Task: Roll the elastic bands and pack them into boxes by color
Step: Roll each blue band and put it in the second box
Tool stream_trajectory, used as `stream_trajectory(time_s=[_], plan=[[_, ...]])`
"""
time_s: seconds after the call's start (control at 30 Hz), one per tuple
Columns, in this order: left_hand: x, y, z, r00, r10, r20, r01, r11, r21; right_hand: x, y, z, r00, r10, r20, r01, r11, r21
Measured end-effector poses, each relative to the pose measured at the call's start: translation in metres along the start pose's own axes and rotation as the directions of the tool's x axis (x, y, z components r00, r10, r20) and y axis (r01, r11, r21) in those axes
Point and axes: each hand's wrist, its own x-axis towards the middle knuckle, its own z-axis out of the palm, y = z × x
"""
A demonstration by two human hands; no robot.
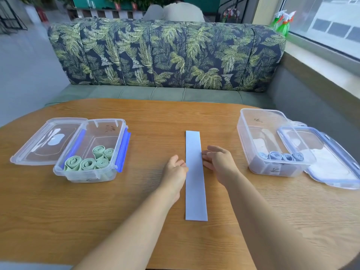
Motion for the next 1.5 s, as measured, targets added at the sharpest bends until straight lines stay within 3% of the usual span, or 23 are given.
stream_trajectory(time_s=[0.23, 0.6, 0.7, 0.8, 0.87, 0.93, 1.0, 1.13, 1.5], plan=[[-0.01, -0.002, -0.016, 1.0, 0.018, -0.006, -0.018, 1.0, 0.003, -0.028, 0.016, -0.027, 1.0, 0.004, -0.018, -0.004, 0.999, 0.036], [-0.045, -0.011, -0.044, 0.995, 0.098, 0.001, -0.098, 0.991, 0.094, -0.097, 0.049, -0.054, 0.983, -0.179, 0.044, 0.184, 0.945, -0.27], [-0.058, -0.013, -0.051, 0.962, 0.273, 0.001, -0.263, 0.923, 0.28, -0.11, 0.052, -0.054, 0.917, -0.391, 0.078, 0.373, 0.774, -0.512], [-0.073, -0.019, -0.055, 0.909, 0.407, 0.087, -0.396, 0.783, 0.479, -0.12, 0.057, -0.054, 0.813, -0.508, 0.285, 0.508, 0.38, -0.773], [-0.081, -0.027, -0.055, 0.898, 0.42, 0.134, -0.412, 0.694, 0.59, -0.122, 0.064, -0.052, 0.73, -0.527, 0.436, 0.592, 0.168, -0.788], [-0.087, -0.034, -0.053, 0.885, 0.437, 0.16, -0.42, 0.601, 0.68, -0.122, 0.073, -0.051, 0.656, -0.542, 0.525, 0.649, 0.049, -0.759], [-0.092, -0.04, -0.049, 0.877, 0.442, 0.189, -0.42, 0.512, 0.749, -0.118, 0.081, -0.05, 0.619, -0.56, 0.55, 0.664, -0.002, -0.748], [-0.099, -0.044, -0.046, 0.855, 0.451, 0.257, -0.446, 0.385, 0.808, -0.112, 0.083, -0.048, 0.617, -0.565, 0.547, 0.657, -0.014, -0.754], [-0.081, -0.045, -0.037, 0.844, 0.422, 0.332, -0.47, 0.282, 0.836, -0.105, 0.078, -0.043, 0.628, -0.531, 0.568, 0.672, 0.002, -0.741]])
